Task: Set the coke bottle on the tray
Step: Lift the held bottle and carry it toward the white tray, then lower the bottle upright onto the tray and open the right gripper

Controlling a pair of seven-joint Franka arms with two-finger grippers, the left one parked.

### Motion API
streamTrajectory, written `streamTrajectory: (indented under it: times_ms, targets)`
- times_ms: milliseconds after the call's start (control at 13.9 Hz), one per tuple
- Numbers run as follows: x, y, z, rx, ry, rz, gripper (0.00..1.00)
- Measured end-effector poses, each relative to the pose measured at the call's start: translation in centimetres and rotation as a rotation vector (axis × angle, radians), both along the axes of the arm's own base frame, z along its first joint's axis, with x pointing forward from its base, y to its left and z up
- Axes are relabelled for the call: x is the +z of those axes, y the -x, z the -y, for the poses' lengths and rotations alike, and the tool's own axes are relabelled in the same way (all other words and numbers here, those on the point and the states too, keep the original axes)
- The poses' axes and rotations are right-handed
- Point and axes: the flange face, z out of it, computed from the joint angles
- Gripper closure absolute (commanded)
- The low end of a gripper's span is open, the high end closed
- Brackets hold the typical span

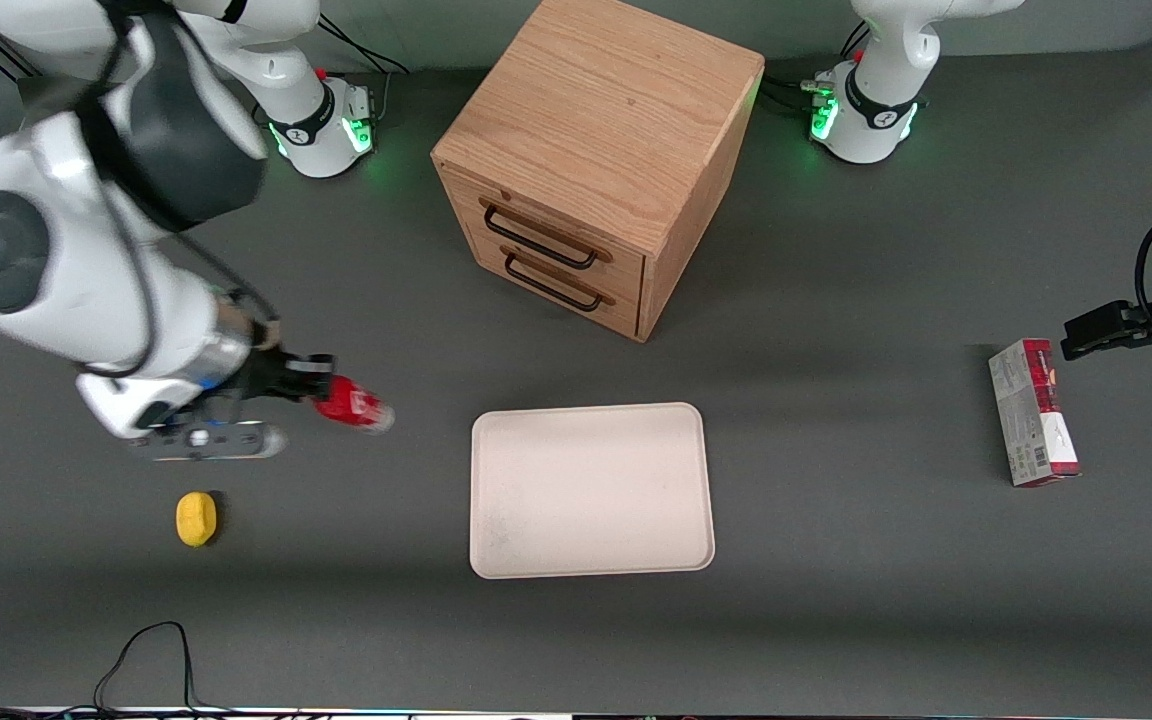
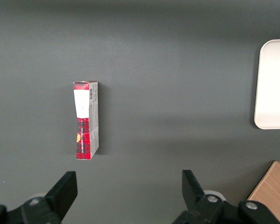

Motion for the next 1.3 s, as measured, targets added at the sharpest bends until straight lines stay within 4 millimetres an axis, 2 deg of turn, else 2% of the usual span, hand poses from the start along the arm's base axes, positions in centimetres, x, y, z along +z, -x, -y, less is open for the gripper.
streamTrajectory:
  times_ms: [288, 432, 577, 721, 1297]
  targets:
    - [-7.3, -1.3, -7.1, 0.12, 0.005, 0.079, 1.0]
    - [-10.8, -2.4, -9.0, 0.138, -0.039, 0.119, 1.0]
    - [-13.8, -3.3, -10.0, 0.155, -0.049, 0.147, 1.0]
    - [-16.1, -3.8, -10.4, 0.173, -0.031, 0.166, 1.0]
    - [-19.2, -5.7, -9.6, 0.152, -0.059, 0.21, 0.99]
